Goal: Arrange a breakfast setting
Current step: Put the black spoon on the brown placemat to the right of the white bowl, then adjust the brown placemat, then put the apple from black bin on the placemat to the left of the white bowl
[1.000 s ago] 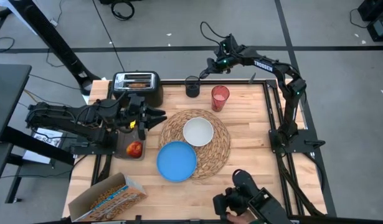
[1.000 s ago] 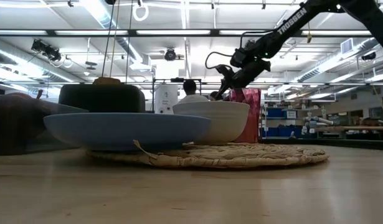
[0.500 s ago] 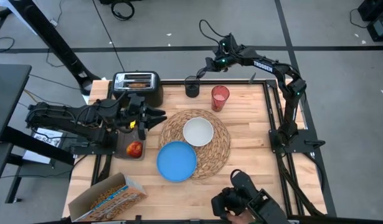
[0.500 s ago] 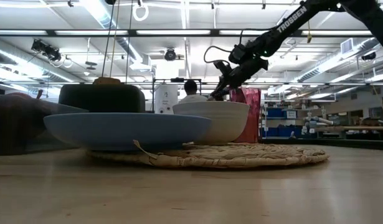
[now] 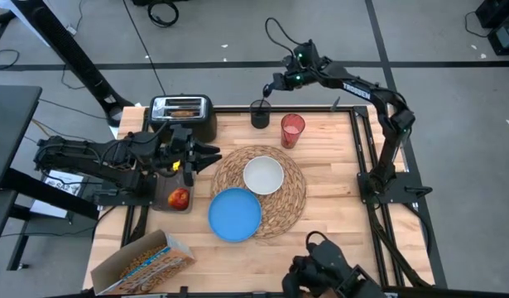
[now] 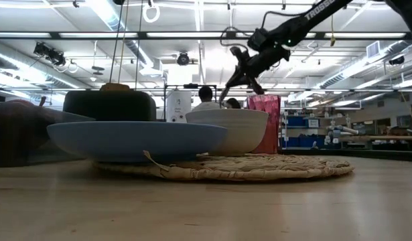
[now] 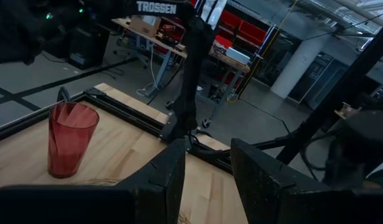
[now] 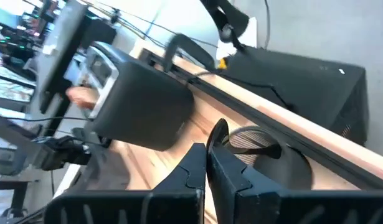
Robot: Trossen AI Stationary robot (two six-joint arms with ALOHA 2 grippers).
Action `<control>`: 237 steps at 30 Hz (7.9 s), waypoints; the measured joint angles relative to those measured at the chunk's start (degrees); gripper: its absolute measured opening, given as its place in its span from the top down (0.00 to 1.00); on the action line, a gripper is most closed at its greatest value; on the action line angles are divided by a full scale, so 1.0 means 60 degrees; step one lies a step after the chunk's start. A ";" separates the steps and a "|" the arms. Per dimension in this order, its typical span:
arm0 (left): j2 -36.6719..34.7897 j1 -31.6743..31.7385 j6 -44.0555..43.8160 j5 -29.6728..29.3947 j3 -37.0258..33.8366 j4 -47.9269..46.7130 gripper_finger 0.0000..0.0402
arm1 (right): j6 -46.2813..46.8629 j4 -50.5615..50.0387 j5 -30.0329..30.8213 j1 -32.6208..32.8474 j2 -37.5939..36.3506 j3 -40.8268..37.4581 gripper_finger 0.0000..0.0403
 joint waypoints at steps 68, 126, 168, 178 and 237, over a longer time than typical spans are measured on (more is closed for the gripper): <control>0.0025 -0.0074 0.4013 -0.1224 0.0007 -0.2215 0.67 | 1.5777 -0.4419 0.2582 0.7520 -0.6200 -0.5807 0.97; 0.0025 -0.0142 0.2600 -0.1231 0.0000 -0.2139 0.67 | 1.1373 0.0009 -0.0955 0.2763 -0.6820 -0.9759 0.98; 0.0029 -0.0511 0.1638 -0.1334 0.0000 -0.1512 0.67 | 0.9492 0.5494 0.5927 0.7075 -0.6528 -1.1472 0.65; 0.0029 -0.0959 0.1003 -0.0644 0.0003 -0.0594 0.67 | 0.4004 0.3664 0.8116 0.9533 -0.4885 -1.0571 0.65; 0.2631 -0.1500 -0.2234 0.1864 0.1213 -1.1726 0.58 | -0.2562 -0.0468 0.7866 1.0653 -0.8684 -0.8418 0.65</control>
